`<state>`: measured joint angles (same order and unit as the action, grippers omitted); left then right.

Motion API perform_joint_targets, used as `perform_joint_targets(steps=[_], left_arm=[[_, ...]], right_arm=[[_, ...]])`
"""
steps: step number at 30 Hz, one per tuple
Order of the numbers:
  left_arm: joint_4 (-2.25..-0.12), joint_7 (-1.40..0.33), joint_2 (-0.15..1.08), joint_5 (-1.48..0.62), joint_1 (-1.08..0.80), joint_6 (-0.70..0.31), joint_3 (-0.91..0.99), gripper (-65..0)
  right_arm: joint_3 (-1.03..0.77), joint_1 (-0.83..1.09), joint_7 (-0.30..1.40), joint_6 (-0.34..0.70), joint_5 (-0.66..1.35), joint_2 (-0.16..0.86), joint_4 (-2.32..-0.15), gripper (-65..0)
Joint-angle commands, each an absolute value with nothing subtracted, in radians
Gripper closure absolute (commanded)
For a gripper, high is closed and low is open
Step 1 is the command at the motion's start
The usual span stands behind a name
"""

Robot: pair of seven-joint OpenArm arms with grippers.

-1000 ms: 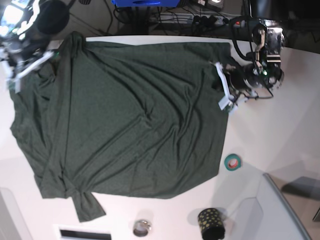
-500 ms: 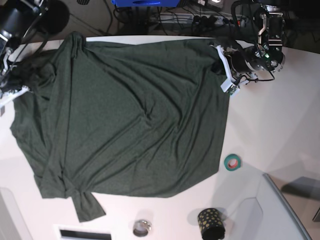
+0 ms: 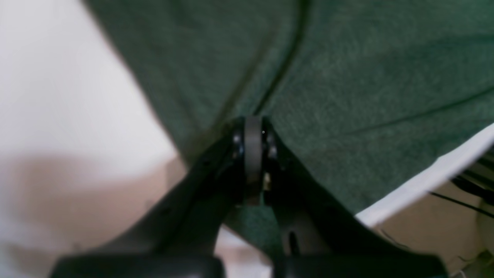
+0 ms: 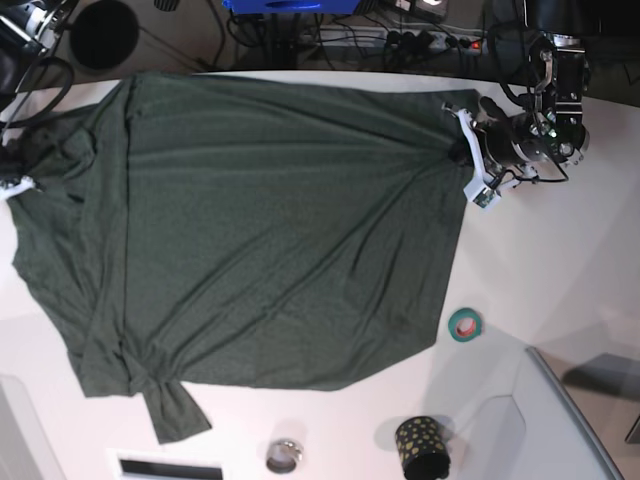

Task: Layout the t-shirt on the table in an organized manner, then fold the t-shirt properly
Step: 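Pull the shirt edge with the right gripper away from the left gripper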

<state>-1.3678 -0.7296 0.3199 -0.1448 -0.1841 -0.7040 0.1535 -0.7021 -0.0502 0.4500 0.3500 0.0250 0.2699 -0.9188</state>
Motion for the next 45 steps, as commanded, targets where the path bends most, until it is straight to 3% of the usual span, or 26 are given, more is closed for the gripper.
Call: perform_joint_targets(steps=[1,7,15,19,23,31,38,40,43,45], left_arm=[[-1.380,-0.743,0.334,-0.139,-0.177,-0.698,0.157,0.0],[-1.405,-0.746,0.334,-0.140,-0.162,-0.698,0.157,0.0],[-1.604,-0.869,0.332,-0.148,-0.186,-0.698,0.157,0.0],[-1.575,-0.878,0.302,-0.140,-0.116,-0.698,0.148,0.0],[-1.425,-0.874,0.236,-0.137,-0.013,-0.698,0.145,0.0],[-1.248,-0.782,0.208,-0.137,0.054,-0.685,0.143,0.0],[-1.313,-0.788,0.228,-0.147,0.019,-0.684,0.156,0.0],[-1.336,-0.788,0.229,-0.148,0.015,-0.684,0.156,0.0],[-1.343,-0.788,0.231,-0.142,0.002,-0.684,0.156,0.0],[-1.343,-0.788,0.229,-0.142,0.002,-0.684,0.156,0.0]], right_arm=[[-0.702,-0.033,0.493,0.332,-0.001,0.278,-0.940,-0.9],[-0.697,-0.007,0.503,0.332,-0.004,0.236,-1.102,-0.9],[-0.693,0.001,0.567,0.343,-0.004,0.222,-1.288,-0.9],[-0.539,-0.038,0.567,0.406,-0.004,0.248,-1.270,-0.9],[-0.380,-0.119,0.561,0.404,-0.005,0.266,-1.141,-0.9],[-0.363,-0.225,0.558,0.403,-0.005,0.283,-0.947,-0.9],[-0.421,-0.154,0.493,0.395,-0.005,0.286,-1.156,-2.0],[-0.518,-0.157,0.510,0.360,-0.005,0.286,-1.168,-8.3],[-0.596,-0.197,0.535,0.354,-0.005,0.302,-1.076,-26.4],[-0.619,-0.199,0.535,0.354,0.001,0.337,-1.009,-33.2]])
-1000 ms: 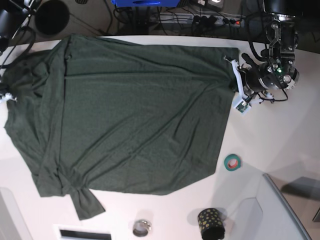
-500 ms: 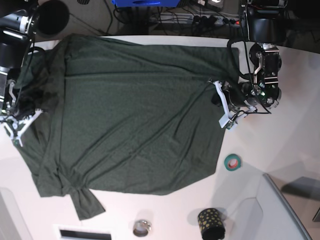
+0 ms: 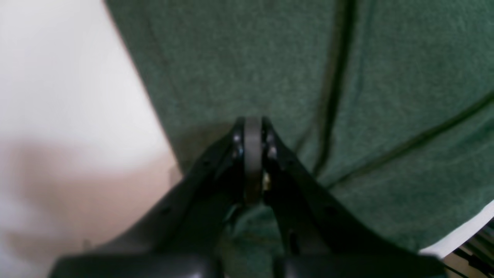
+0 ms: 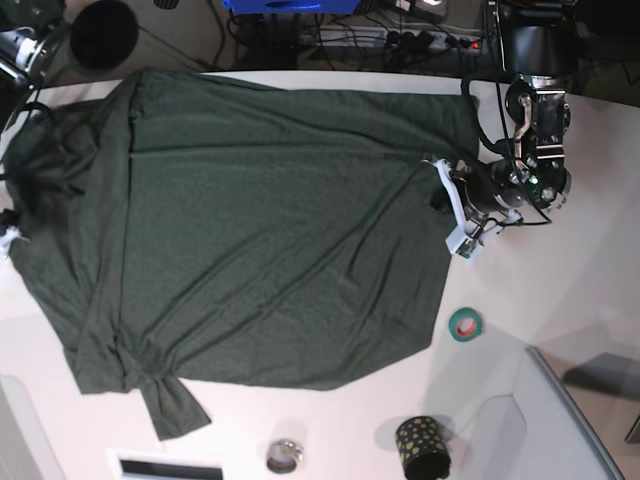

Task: Layout the t-shirt on the table in an organized manner, then fold the t-shirt properly
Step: 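Pull the shirt edge with the right gripper away from the left gripper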

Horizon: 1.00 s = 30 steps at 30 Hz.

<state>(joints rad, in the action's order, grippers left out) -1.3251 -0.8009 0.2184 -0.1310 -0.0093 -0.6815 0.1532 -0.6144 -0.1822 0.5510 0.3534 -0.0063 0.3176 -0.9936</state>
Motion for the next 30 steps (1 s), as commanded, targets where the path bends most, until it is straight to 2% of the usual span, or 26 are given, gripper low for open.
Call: perform_joint_targets(steps=[1,6,16,22,23,24,27,28,30], left_arm=[[-1.343,-0.788,0.228,-0.142,0.001,-0.684,0.156,0.0],[-1.336,-0.788,0.229,-0.142,0.001,-0.684,0.156,0.0],[-1.336,-0.786,0.231,-0.142,0.001,-0.685,0.156,0.0],[-1.334,-0.783,0.231,-0.142,-0.015,-0.685,0.156,0.0],[-1.334,-0.783,0.231,-0.142,-0.021,-0.685,0.156,0.0],[-1.334,-0.782,0.231,-0.142,-0.024,-0.685,0.157,0.0],[-1.334,-0.782,0.231,-0.142,-0.025,-0.685,0.157,0.0],[-1.334,-0.782,0.231,-0.142,-0.025,-0.685,0.157,0.0],[-1.334,-0.782,0.231,-0.142,-0.025,-0.685,0.157,0.0]], right_arm=[[-0.630,-0.197,0.536,0.358,0.002,0.343,-0.995,-33.6],[-0.684,-0.166,0.556,0.547,-0.002,0.343,-0.990,-33.5],[-0.699,-0.163,0.578,0.552,-0.004,0.349,-0.894,-33.9],[-0.694,-0.165,0.507,0.552,-0.004,0.349,-0.783,-33.0],[-0.693,-0.166,0.498,0.552,-0.004,0.351,-0.765,-31.4],[-0.691,-0.168,0.487,0.552,-0.004,0.351,-0.750,-26.6],[-0.691,-0.177,0.483,0.556,-0.004,0.349,-0.740,-1.5],[-0.691,-0.177,0.483,0.559,-0.002,0.346,-0.748,0.0],[-0.691,-0.174,0.483,0.562,-0.001,0.340,-0.796,-2.1]])
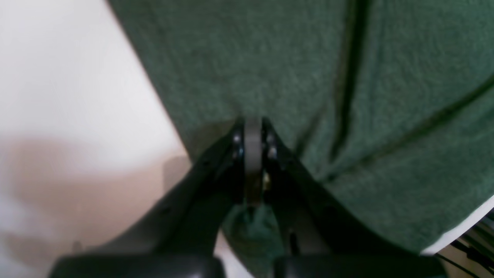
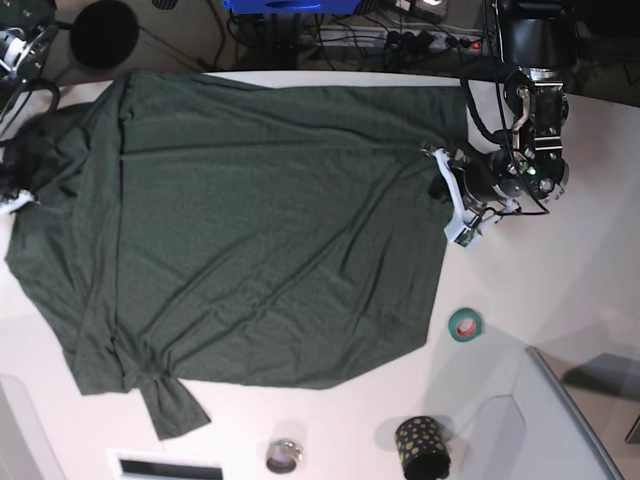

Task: Layout the t-shirt on the table in an organized manner, then fold the t-shirt properly
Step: 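Pull the shirt edge with the right gripper away from the left gripper, then move the right gripper along the shirt side and grasp the fabric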

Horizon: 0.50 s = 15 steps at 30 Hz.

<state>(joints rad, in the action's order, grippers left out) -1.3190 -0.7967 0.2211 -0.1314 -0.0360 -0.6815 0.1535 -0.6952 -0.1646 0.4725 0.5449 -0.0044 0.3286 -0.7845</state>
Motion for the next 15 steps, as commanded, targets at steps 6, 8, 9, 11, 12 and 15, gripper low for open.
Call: perform_joint_targets(steps=[6,8,9,11,12,15], left_arm=[[-1.333,-0.782,0.231,-0.142,-0.025,-0.684,0.157,0.0],[-1.333,-0.782,0.231,-0.140,-0.024,-0.684,0.157,0.0],[-1.333,-0.782,0.231,-0.140,-0.024,-0.684,0.157,0.0],[-1.333,-0.782,0.231,-0.140,-0.024,-0.684,0.157,0.0],[-1.333,-0.782,0.231,-0.140,-0.024,-0.682,0.157,0.0],[-1.333,-0.782,0.231,-0.140,-0.024,-0.682,0.157,0.0]], right_arm=[[-0.638,-0.108,0.535,0.631,-0.005,0.268,-1.087,-0.5],[-0.578,-0.082,0.562,0.630,-0.005,0.254,-1.185,-0.5],[-0.555,-0.070,0.562,0.628,-0.005,0.242,-1.225,-0.5],[-0.522,-0.050,0.565,0.627,-0.005,0.222,-1.303,-0.5],[-0.506,-0.041,0.567,0.627,-0.005,0.214,-1.346,-0.5],[-0.432,-0.016,0.593,0.624,-0.019,0.193,-1.432,-0.5]])
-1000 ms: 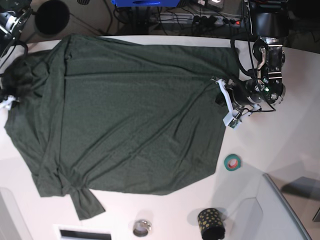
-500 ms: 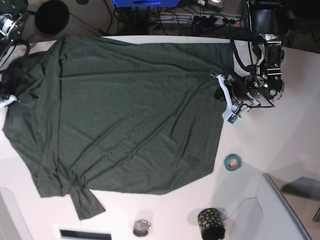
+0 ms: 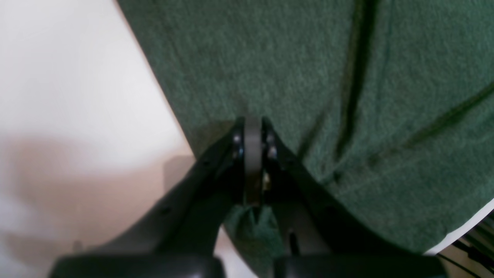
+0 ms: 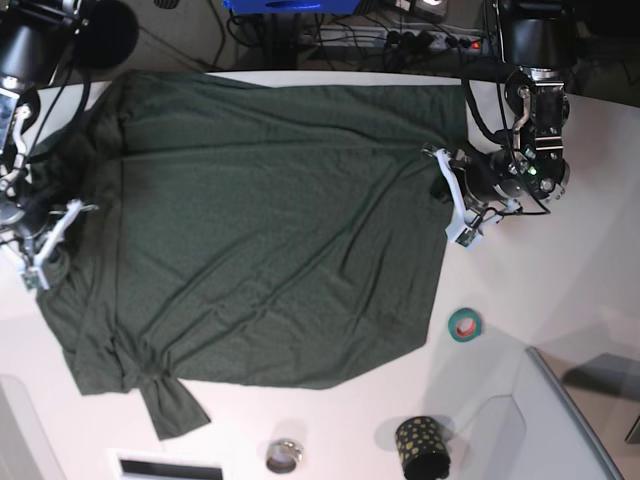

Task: Layout the t-shirt on the table in an organized manner, then fold the t-shirt properly
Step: 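Move the right gripper along the shirt side and grasp the fabric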

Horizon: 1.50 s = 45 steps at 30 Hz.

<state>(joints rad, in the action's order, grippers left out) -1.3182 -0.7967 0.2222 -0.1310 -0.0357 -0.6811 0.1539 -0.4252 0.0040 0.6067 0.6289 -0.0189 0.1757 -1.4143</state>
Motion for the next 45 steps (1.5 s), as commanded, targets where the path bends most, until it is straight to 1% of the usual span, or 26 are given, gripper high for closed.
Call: perform_joint_targets(steps=[1,6,7,9,11,12,13,15,16,19,21,22,28,34,37,43,45], left_arm=[[-1.333,-0.782,0.231,-0.140,-0.025,-0.682,0.157,0.0],[-1.333,-0.782,0.231,-0.140,-0.027,-0.682,0.157,0.0],[-1.333,-0.782,0.231,-0.140,-0.027,-0.682,0.157,0.0],[-1.333,-0.782,0.231,-0.140,-0.027,-0.682,0.157,0.0],[-1.333,-0.782,0.231,-0.140,-0.027,-0.682,0.157,0.0],[-1.333,-0.782,0.232,-0.140,-0.027,-0.682,0.157,0.0],[-1.333,-0.782,0.232,-0.140,-0.027,-0.682,0.157,0.0],[-1.333,-0.782,0.239,-0.140,-0.028,-0.682,0.157,0.0],[-1.333,-0.782,0.242,-0.140,-0.028,-0.682,0.157,0.0],[-1.331,-0.780,0.243,-0.145,-0.028,-0.682,0.157,0.0],[-1.331,-0.780,0.243,-0.142,-0.028,-0.684,0.157,0.0],[-1.331,-0.780,0.243,-0.142,-0.028,-0.685,0.157,0.0],[-1.331,-0.780,0.243,-0.145,-0.024,-0.685,0.157,0.0],[-1.331,-0.779,0.243,-0.142,-0.028,-0.685,0.157,0.0],[-1.331,-0.779,0.245,-0.142,-0.028,-0.687,0.157,0.0],[-1.331,-0.779,0.245,-0.142,-0.028,-0.687,0.157,0.0],[-1.326,-0.779,0.245,-0.142,-0.028,-0.687,0.157,0.0]], right_arm=[[-0.406,-0.013,0.618,0.615,-0.039,0.185,-1.446,-0.5],[-0.311,0.002,0.642,0.608,-0.082,0.107,-1.454,-1.7],[-0.302,0.005,0.642,0.608,-0.082,0.094,-1.446,-4.7],[-0.300,0.005,0.665,0.608,-0.084,0.079,-1.440,-15.9],[-0.300,0.005,0.728,0.610,-0.084,0.077,-1.451,-27.2],[-0.302,0.005,0.746,0.611,-0.084,0.082,-1.468,-30.3],[-0.323,0.010,0.754,0.611,-0.084,0.085,-1.504,-31.5],[-0.418,0.025,0.754,0.608,-0.084,0.082,-1.593,-29.0],[-0.467,0.025,0.759,0.607,-0.084,0.082,-1.629,-26.4],[-0.584,-0.004,0.788,0.607,-0.084,0.091,-1.644,-13.8],[-0.595,-0.022,0.832,0.607,-0.084,0.131,-1.577,-3.9],[-0.581,-0.033,0.843,0.607,-0.084,0.153,-1.524,-0.5],[-0.515,-0.137,0.846,0.615,-0.084,0.251,-1.225,-0.9],[-0.338,-0.260,0.820,0.615,-0.084,0.335,-0.997,-0.9],[-0.277,-0.311,0.794,0.616,-0.082,0.352,-0.894,-0.9],[-0.214,-0.325,0.791,0.616,-0.082,0.348,-0.865,-0.9],[-0.197,-0.323,0.797,0.631,-0.082,0.346,-0.863,-0.9]])
